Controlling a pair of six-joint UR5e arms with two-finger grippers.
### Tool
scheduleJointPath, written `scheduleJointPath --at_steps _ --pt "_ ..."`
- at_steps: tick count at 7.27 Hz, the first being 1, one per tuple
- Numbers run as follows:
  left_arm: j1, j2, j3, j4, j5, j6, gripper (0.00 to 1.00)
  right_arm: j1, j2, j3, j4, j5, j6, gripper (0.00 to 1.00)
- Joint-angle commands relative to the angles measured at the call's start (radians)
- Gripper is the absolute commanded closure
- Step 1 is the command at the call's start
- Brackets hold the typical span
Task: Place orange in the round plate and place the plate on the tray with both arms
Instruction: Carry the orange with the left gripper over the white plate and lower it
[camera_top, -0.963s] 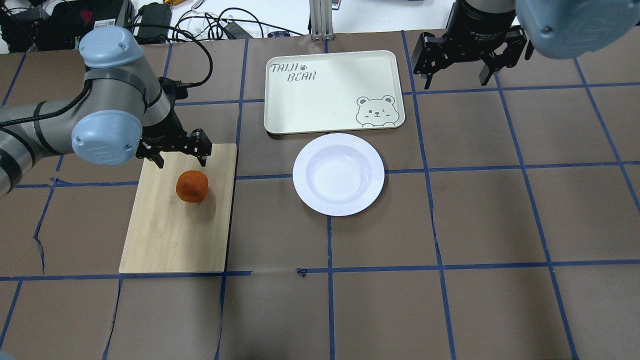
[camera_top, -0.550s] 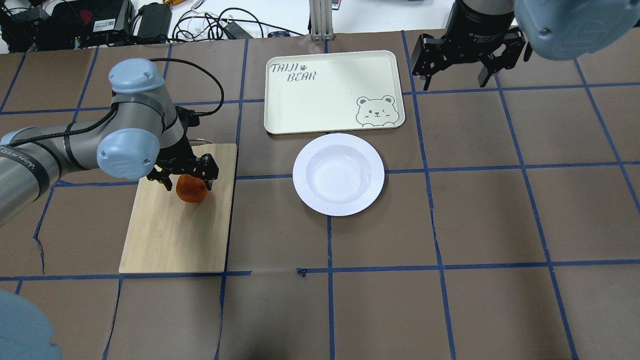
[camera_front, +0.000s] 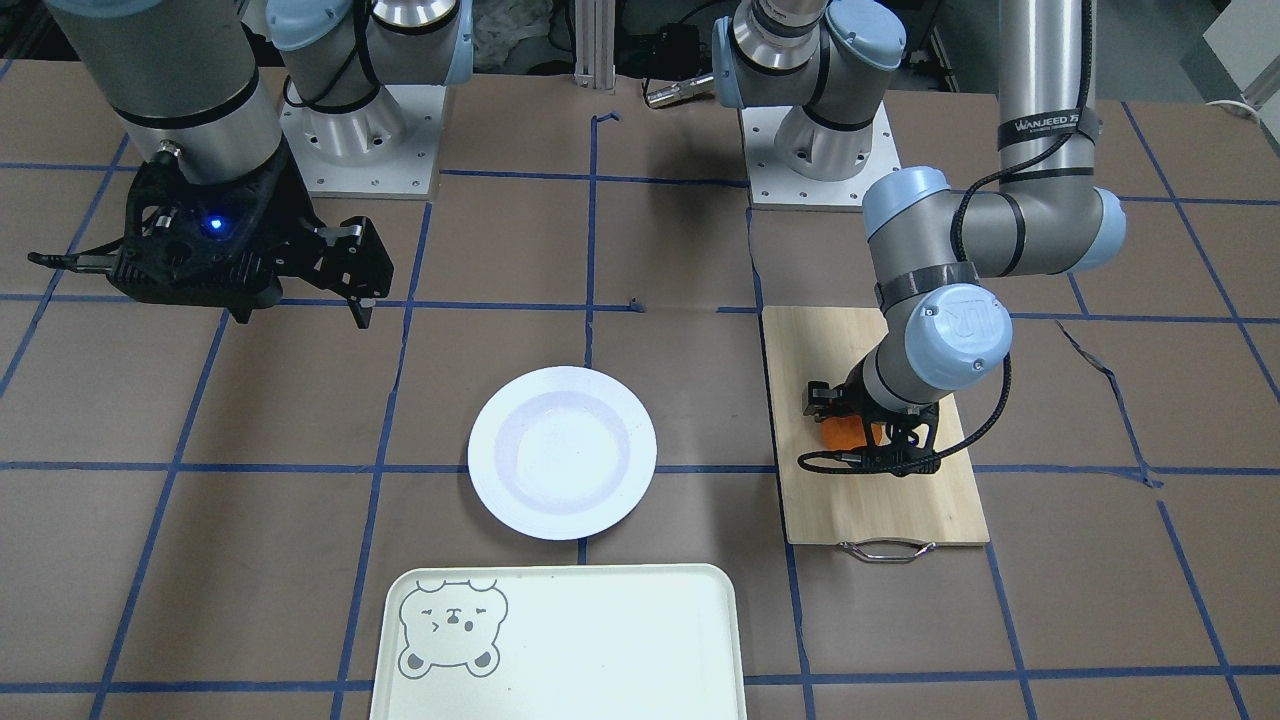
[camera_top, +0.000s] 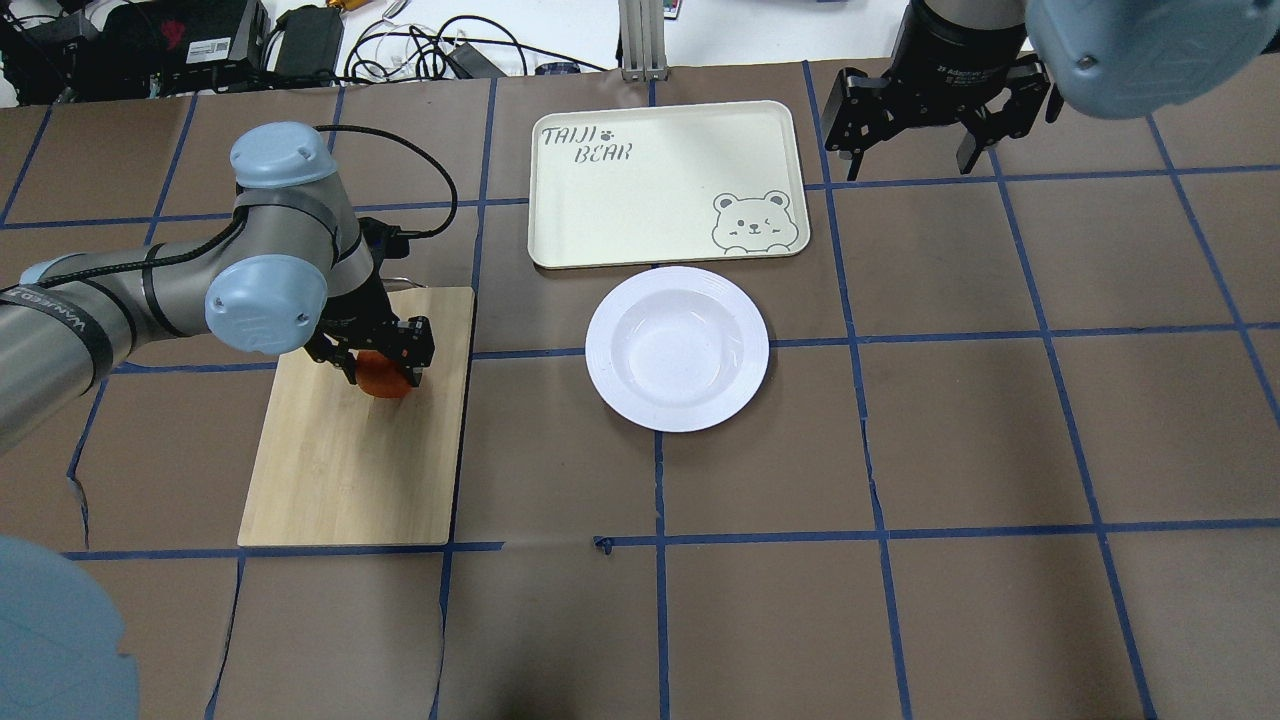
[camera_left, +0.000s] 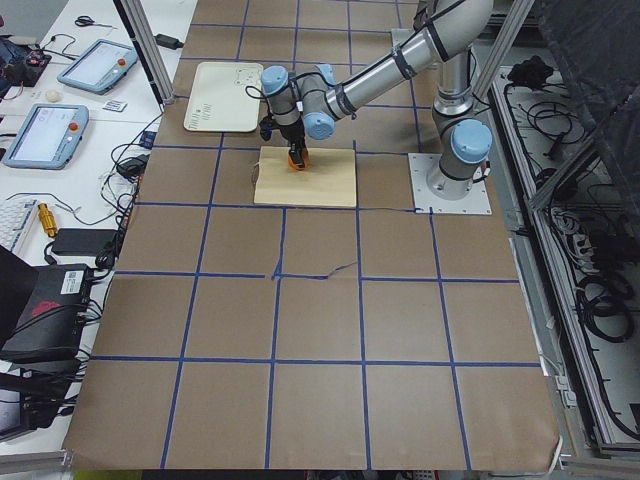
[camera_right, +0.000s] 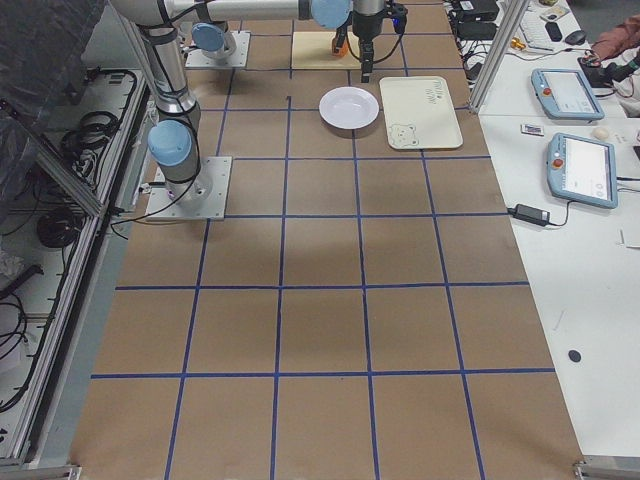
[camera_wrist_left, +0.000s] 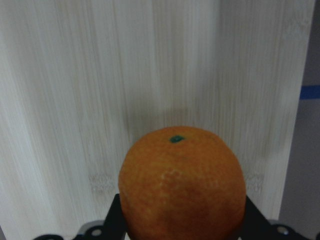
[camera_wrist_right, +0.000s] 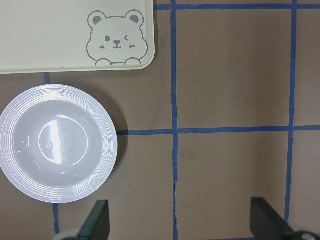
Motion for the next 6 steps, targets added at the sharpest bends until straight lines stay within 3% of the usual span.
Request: scheduleJointPath --at_steps 1,2,4,6 --pt "-0.053 0.016 0.092 -0.097 -0.103 -0.080 1.00 0.001 0.002 0.001 -0.001 0.004 0.000 0.00" --pt "-0.125 0.006 0.164 -0.151 -0.157 -0.191 1.00 0.000 0.002 0.000 -0.001 0.004 0.000 0.00" --pt "-0.300 -0.043 0.241 -0.129 -0.297 -0.464 1.00 0.001 0.002 0.001 0.001 0.005 0.002 0.00" --pt "-0.381 -0.130 0.243 0.059 -0.347 -0.577 1.00 0.001 0.002 0.003 0.001 0.005 0.002 0.00"
